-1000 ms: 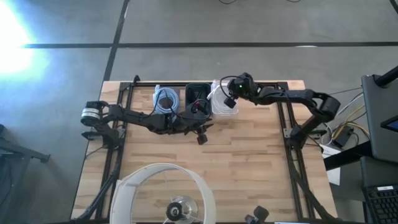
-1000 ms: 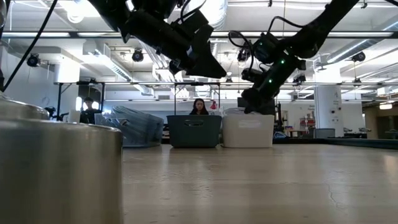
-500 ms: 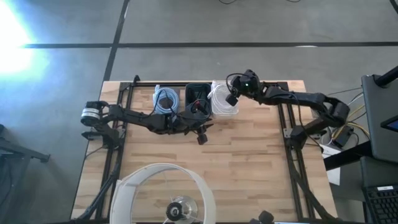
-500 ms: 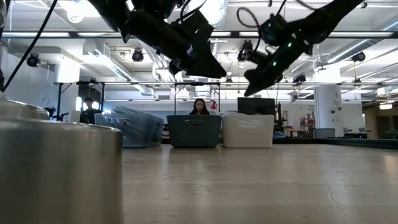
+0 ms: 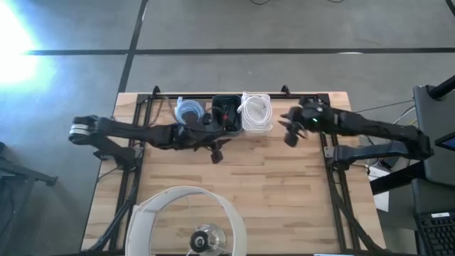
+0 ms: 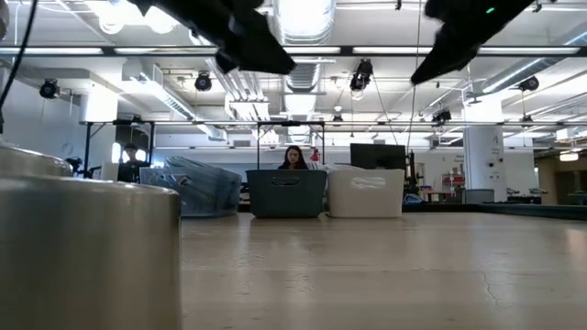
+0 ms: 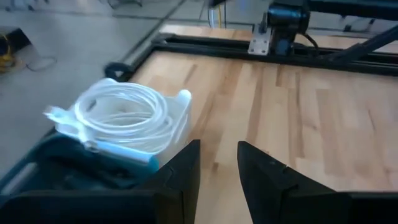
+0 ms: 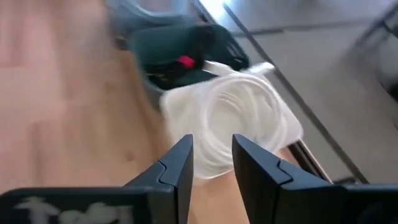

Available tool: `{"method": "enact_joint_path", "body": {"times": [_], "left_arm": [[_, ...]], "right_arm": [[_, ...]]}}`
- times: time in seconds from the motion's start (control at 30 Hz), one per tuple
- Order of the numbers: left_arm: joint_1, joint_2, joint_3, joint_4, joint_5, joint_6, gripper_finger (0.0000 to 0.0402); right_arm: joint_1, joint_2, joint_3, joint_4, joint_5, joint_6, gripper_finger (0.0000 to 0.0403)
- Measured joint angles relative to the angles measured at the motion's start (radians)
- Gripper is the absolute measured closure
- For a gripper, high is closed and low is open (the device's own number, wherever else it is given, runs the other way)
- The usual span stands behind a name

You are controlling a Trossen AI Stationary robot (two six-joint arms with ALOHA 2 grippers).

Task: Sort HDMI cables
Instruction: Return to Home Position

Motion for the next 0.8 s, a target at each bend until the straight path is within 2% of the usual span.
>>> {"method": "enact_joint_path", "body": {"times": [0.23, 0.5, 0.67, 0.8], "left_arm": [[-0.004, -0.234, -0.207, 0.078, -0.1, 0.013, 0.0291], [-0.004, -0.494, -0.572, 0.397, -0.102, -0.031, 0.0291], [-0.004, -0.607, -0.725, 0.565, -0.096, -0.034, 0.0291], [-0.004, -0.675, -0.787, 0.578, -0.094, -0.027, 0.0291]], "right_arm": [[0.186, -0.242, -0.104, -0.011, 0.001, 0.024, 0.0297], [0.267, -0.462, -0.312, -0.006, 0.001, 0.12, 0.0312], [0.269, -0.579, -0.427, 0.163, -0.001, 0.066, 0.0321], [0.269, -0.664, -0.484, 0.295, -0.06, -0.001, 0.0328]]}}
